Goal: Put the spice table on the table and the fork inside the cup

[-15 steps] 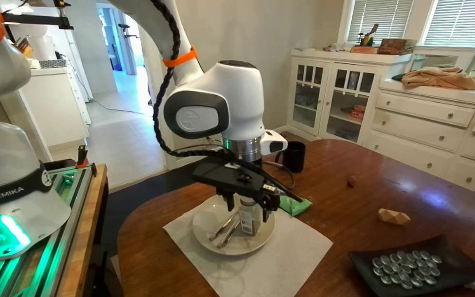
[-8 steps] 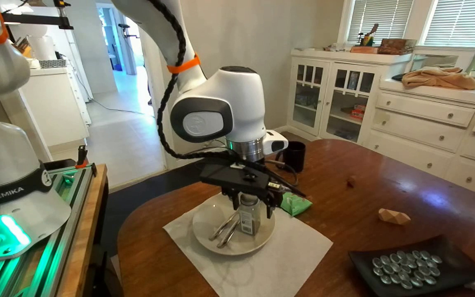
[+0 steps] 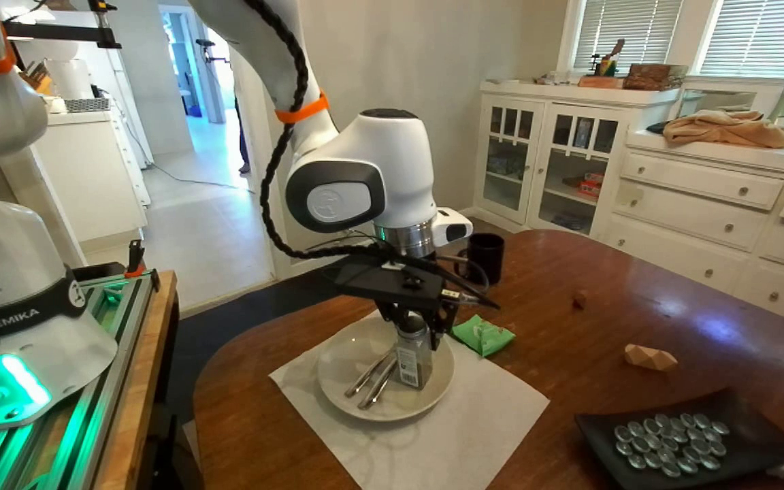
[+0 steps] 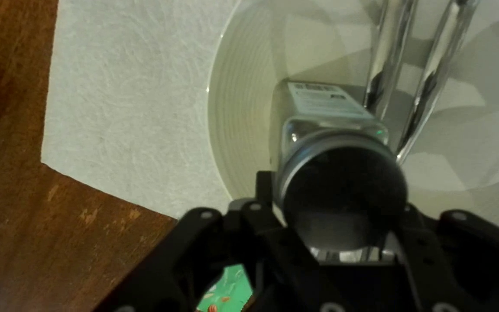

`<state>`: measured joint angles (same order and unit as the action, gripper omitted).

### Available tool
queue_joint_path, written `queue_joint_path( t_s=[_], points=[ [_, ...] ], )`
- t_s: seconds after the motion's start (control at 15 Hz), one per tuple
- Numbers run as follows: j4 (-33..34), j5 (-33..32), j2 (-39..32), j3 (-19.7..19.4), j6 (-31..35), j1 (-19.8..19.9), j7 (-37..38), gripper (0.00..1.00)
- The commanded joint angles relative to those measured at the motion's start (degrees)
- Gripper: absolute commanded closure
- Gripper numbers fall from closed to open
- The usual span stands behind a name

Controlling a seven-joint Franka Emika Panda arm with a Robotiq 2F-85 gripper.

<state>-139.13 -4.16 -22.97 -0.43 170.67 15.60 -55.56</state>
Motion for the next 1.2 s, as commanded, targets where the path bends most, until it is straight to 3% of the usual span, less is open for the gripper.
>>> queue_joint_path(
  t_s=[0.0,0.07,0.13,0.33,0.47,1.13],
  points=[
    [-0.1,-2.7,0.1,-1.3,1.8,-1.2,3.9,0.77],
    [-0.1,-3.1,0.1,-1.5,1.8,-1.4,4.4,0.41],
    [0.0,-3.5,0.2,-1.7,1.7,-1.5,5.2,0.26],
    [-0.1,-4.5,0.2,-1.9,1.5,-1.8,6.9,0.05],
    [-0.1,-4.9,0.4,-2.3,1.2,-2.4,8.2,0.00],
    [-3.5,-10.7,2.3,-7.4,1.7,-4.2,13.5,0.00]
  ],
)
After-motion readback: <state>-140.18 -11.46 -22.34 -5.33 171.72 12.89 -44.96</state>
